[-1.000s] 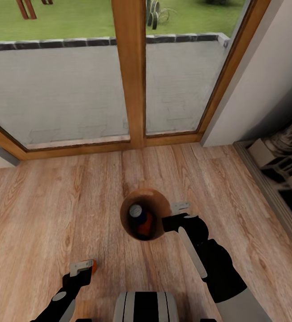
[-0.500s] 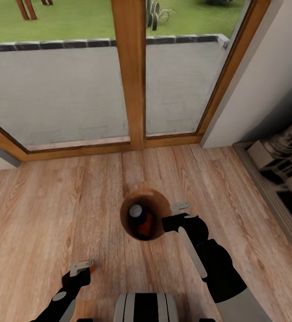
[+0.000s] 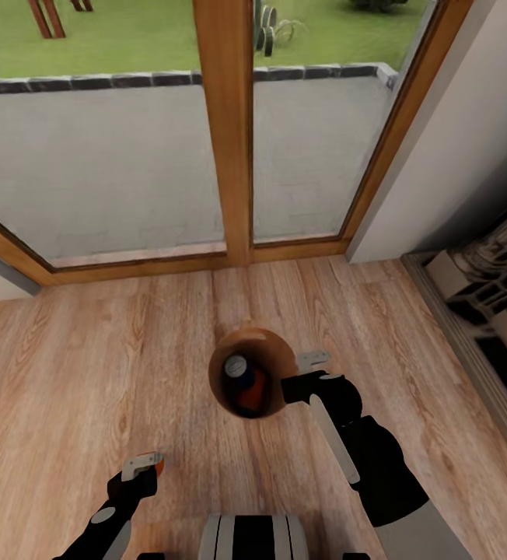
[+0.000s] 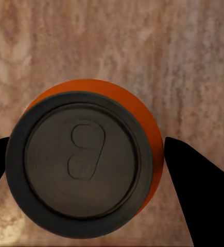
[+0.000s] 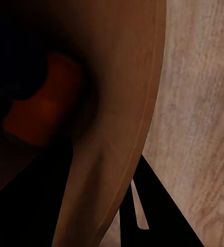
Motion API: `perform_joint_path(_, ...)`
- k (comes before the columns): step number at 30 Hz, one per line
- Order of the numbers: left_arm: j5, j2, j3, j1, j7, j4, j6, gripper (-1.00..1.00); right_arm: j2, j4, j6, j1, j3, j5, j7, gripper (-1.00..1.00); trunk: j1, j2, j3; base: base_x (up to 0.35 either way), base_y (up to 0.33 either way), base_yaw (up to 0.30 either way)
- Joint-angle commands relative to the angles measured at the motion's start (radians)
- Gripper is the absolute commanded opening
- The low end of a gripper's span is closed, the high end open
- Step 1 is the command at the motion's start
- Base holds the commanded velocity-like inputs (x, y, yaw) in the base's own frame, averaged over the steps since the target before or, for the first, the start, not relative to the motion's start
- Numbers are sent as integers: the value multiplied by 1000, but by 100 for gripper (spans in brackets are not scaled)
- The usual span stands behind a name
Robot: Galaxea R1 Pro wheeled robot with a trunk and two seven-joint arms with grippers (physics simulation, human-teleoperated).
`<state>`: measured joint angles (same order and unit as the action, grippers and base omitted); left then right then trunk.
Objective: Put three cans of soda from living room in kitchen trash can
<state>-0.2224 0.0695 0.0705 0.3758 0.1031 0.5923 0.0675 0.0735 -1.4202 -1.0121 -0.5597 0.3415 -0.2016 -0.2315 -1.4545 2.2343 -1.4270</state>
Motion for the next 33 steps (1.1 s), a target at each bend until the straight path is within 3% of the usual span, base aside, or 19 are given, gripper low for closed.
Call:
perform_joint_path(1, 0, 0, 0, 0, 0, 0, 0, -100, 0, 0, 3, 0, 1, -18, 0, -100, 4, -7, 3, 0, 0, 0)
perform_joint_path(33, 0, 0, 0, 0, 0, 0, 0, -100, 0, 0, 4, 0, 2, -19, 1, -100, 127, -231, 133, 0, 0, 0)
